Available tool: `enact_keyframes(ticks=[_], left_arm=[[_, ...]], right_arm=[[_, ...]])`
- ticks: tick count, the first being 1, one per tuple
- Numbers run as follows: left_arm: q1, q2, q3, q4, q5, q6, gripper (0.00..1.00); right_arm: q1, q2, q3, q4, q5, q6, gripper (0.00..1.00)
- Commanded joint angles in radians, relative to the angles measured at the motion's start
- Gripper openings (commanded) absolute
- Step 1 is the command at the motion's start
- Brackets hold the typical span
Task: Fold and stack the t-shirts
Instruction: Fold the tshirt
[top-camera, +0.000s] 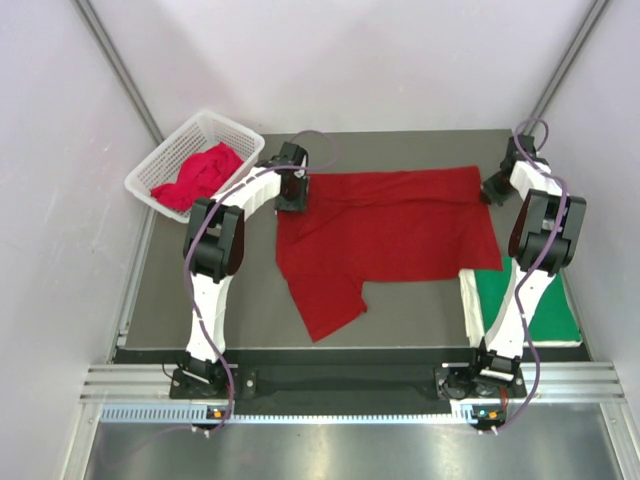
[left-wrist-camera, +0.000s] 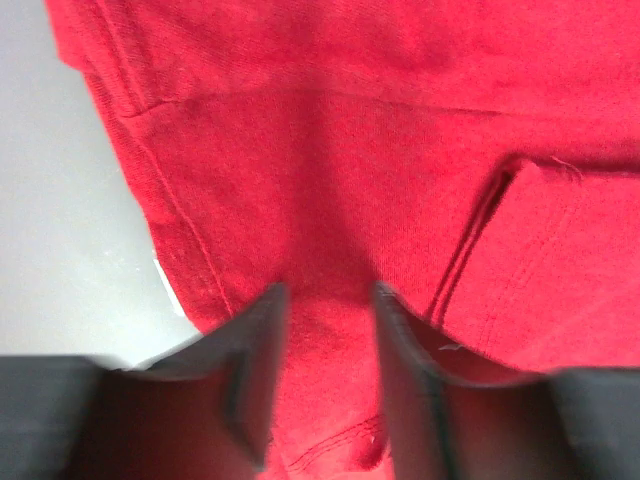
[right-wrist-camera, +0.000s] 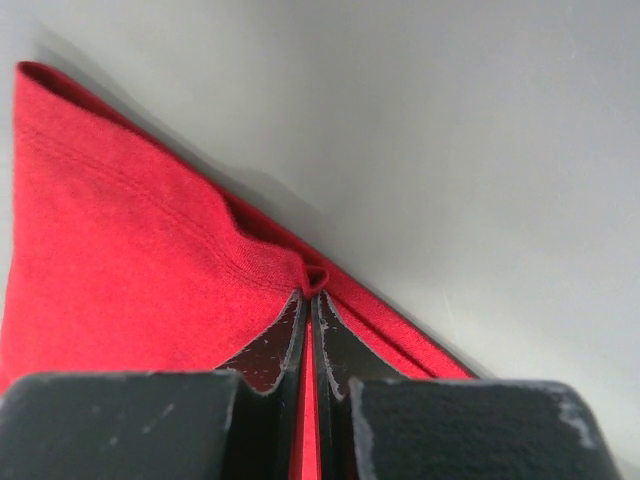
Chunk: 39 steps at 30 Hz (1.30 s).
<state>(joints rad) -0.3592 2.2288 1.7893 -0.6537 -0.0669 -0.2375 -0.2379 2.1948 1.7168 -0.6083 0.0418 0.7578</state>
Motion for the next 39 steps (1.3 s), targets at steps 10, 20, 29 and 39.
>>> enact_keyframes(ticks=[10, 20, 29, 39], left_arm=[[0.009, -0.143, -0.050, 0.118, 0.450, 0.155, 0.56], [0.020, -0.055, -0.012, 0.178, 0.561, 0.262, 0.59], [0.023, 0.029, 0.048, 0.172, 0.565, 0.287, 0.59], [0.023, 0.055, 0.078, 0.184, 0.607, 0.299, 0.57]], right_arm=[[0.002, -0.058, 0.032, 0.004, -0.066, -0.040, 0.00], [0.002, -0.061, 0.015, 0.004, -0.086, -0.051, 0.00], [0.003, -0.070, -0.006, 0.005, -0.097, -0.057, 0.00], [0.003, -0.067, 0.001, 0.005, -0.099, -0.068, 0.00]])
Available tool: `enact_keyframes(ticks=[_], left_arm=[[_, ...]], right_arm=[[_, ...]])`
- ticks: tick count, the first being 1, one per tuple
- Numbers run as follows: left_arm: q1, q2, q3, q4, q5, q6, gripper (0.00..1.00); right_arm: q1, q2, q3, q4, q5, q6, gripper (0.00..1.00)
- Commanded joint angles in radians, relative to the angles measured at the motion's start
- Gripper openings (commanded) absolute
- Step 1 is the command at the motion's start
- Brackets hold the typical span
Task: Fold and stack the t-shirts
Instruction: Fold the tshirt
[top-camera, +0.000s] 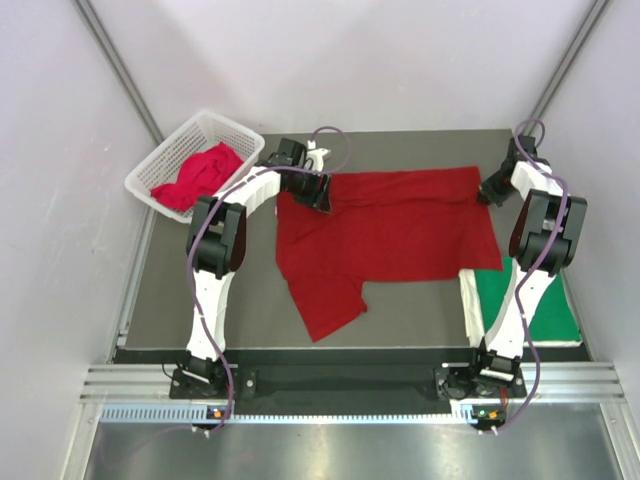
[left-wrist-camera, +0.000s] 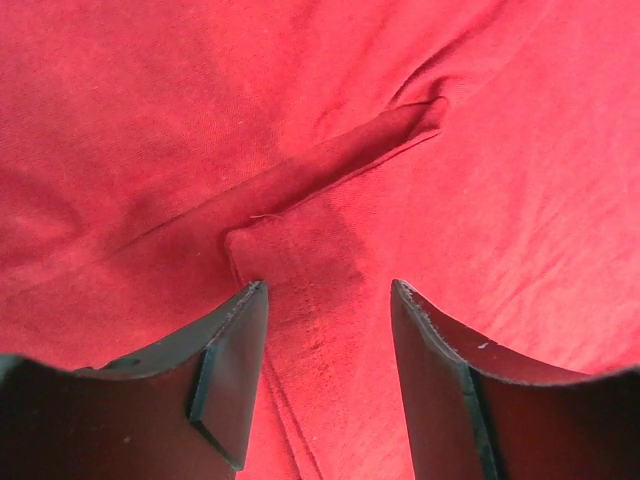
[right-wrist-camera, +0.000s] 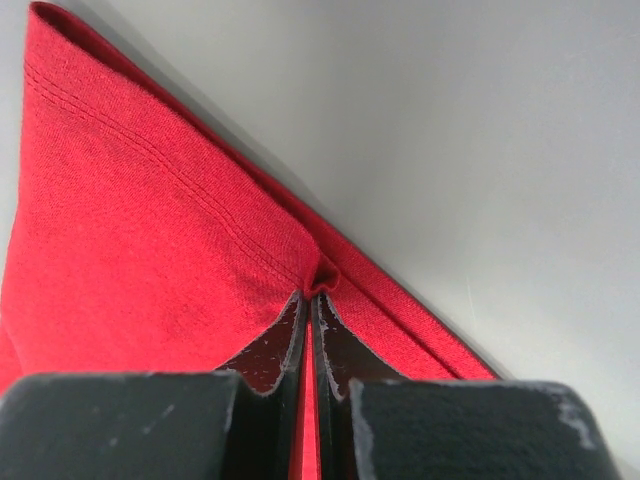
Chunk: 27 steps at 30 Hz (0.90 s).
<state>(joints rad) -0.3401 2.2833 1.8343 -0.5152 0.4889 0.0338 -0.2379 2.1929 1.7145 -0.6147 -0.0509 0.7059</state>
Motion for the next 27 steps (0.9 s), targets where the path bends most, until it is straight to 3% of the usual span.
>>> enact_keyframes(ticks=[1, 7, 11, 15, 27], left_arm=[[0.003, 0.001, 0.031, 0.047, 0.072, 0.026, 0.56], [0.003, 0.001, 0.025, 0.046, 0.054, 0.041, 0.55], [0.003, -0.019, 0.020, 0.075, -0.065, 0.057, 0.56], [0.003, -0.015, 0.048, 0.078, -0.099, 0.045, 0.57], [0.003, 0.041, 0.060, 0.095, -0.007, 0.035, 0.56]], right_arm=[[0.002, -0.062, 0.007, 0.013, -0.009, -0.017, 0.00], [0.000, -0.055, 0.017, 0.009, -0.015, -0.022, 0.00], [0.000, -0.047, 0.034, 0.000, -0.017, -0.035, 0.00], [-0.003, -0.044, 0.033, -0.002, -0.017, -0.043, 0.00], [-0.006, -0.038, 0.028, -0.002, -0.018, -0.048, 0.00]])
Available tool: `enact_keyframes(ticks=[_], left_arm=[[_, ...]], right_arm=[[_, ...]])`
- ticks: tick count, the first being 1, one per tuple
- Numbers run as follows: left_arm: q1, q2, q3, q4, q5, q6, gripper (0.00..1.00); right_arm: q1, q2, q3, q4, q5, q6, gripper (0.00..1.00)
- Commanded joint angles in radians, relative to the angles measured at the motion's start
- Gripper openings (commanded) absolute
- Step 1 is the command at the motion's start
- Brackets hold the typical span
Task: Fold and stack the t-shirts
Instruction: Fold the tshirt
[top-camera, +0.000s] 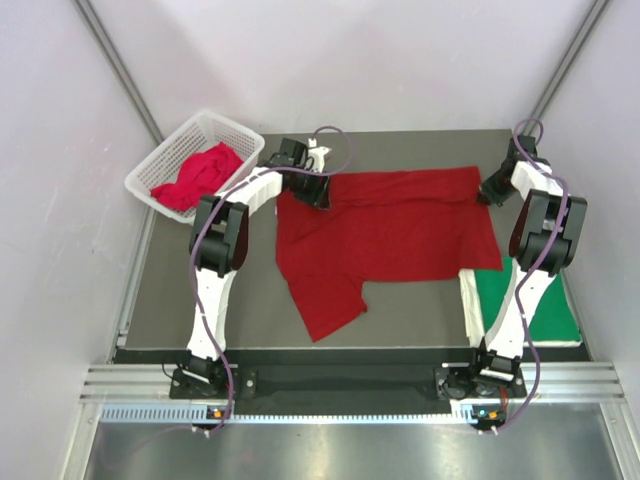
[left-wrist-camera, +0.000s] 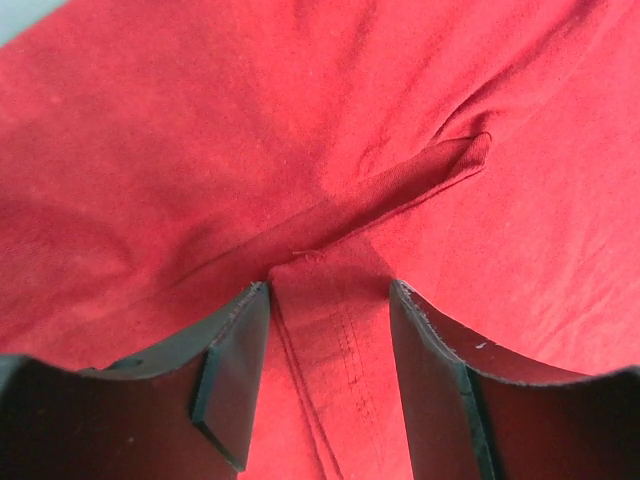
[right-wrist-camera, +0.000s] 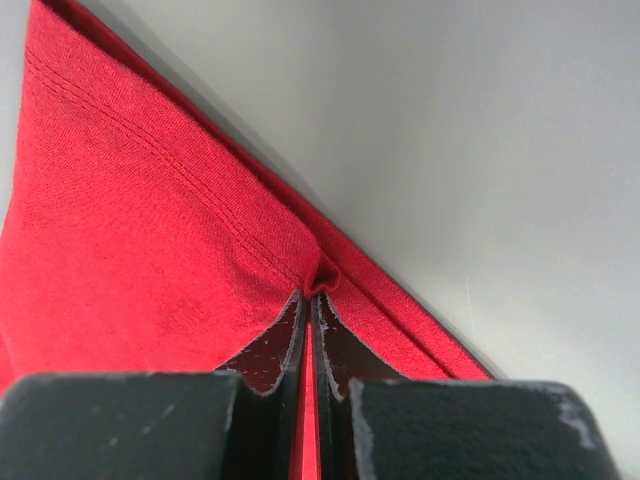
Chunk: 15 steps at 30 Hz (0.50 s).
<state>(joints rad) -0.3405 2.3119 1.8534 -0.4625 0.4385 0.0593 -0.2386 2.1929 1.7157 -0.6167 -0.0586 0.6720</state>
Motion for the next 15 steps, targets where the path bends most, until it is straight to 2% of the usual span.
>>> enact_keyframes(ticks=[1, 10, 11, 14, 15], left_arm=[[0.003, 0.014, 0.041, 0.041, 0.045, 0.010, 0.56], [-0.009, -0.049, 0.041, 0.019, 0.048, 0.014, 0.38], [-0.014, -0.063, 0.040, 0.016, 0.045, 0.017, 0.26], [-0.018, -0.077, 0.038, -0.013, 0.043, 0.019, 0.12], [-0.022, -0.083, 0.038, -0.019, 0.045, 0.014, 0.00]], right_arm=[[-0.005, -0.035, 0.027, -0.002, -0.010, -0.014, 0.00], [-0.005, -0.027, 0.032, 0.000, -0.020, -0.012, 0.00], [-0.004, -0.024, 0.033, 0.000, -0.021, -0.011, 0.00], [-0.004, -0.022, 0.038, 0.002, -0.023, -0.008, 0.00], [-0.005, -0.019, 0.038, 0.000, -0.024, -0.011, 0.00]])
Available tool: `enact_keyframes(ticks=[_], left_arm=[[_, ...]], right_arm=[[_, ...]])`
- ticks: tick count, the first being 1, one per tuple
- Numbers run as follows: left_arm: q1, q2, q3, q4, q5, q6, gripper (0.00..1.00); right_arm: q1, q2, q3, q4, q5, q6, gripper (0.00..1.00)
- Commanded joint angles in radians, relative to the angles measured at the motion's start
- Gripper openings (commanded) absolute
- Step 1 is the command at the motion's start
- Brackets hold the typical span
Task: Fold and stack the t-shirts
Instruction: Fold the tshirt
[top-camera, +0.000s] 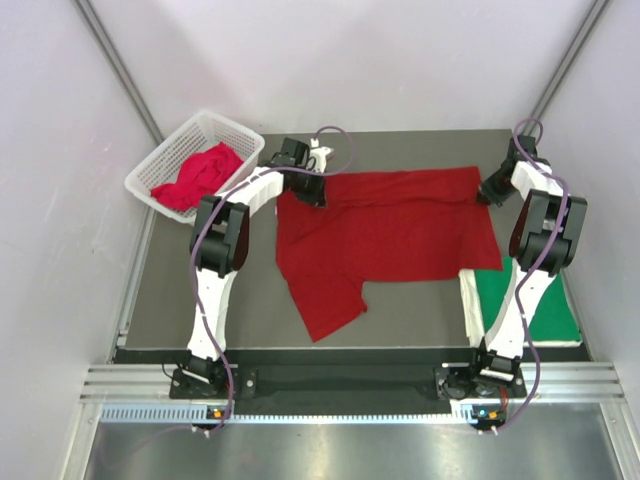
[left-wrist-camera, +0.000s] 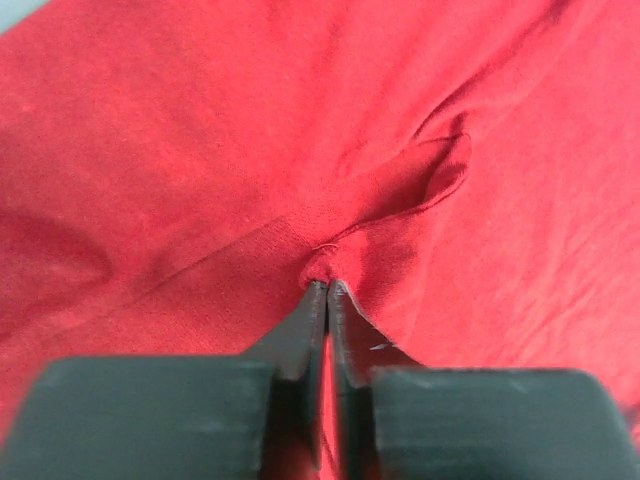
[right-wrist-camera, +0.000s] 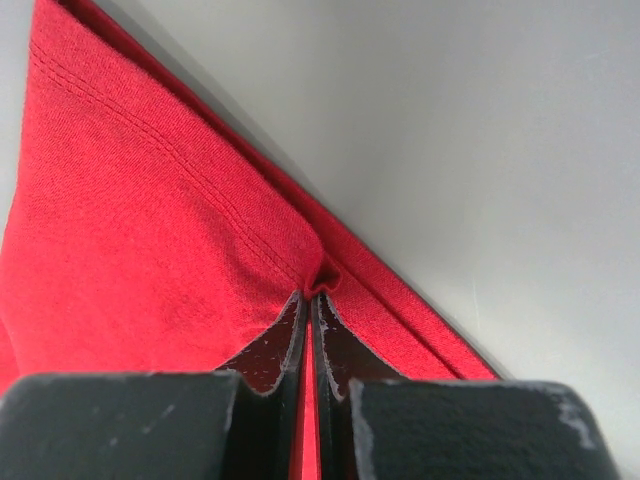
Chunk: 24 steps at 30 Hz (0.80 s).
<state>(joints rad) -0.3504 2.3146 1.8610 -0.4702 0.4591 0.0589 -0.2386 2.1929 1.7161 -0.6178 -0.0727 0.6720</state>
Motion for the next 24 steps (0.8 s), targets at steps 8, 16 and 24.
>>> enact_keyframes(ticks=[8, 16, 24], left_arm=[[-0.078, -0.147, -0.028, -0.041, 0.043, -0.004, 0.00], [-0.180, -0.247, -0.124, -0.131, 0.082, -0.021, 0.37], [-0.078, -0.444, -0.301, -0.013, 0.017, -0.334, 0.76]], right_arm=[[-0.007, -0.012, 0.040, -0.002, -0.021, -0.009, 0.00], [-0.007, -0.012, 0.042, -0.029, -0.025, -0.037, 0.08], [0.071, -0.125, 0.082, -0.192, 0.053, -0.034, 0.36]])
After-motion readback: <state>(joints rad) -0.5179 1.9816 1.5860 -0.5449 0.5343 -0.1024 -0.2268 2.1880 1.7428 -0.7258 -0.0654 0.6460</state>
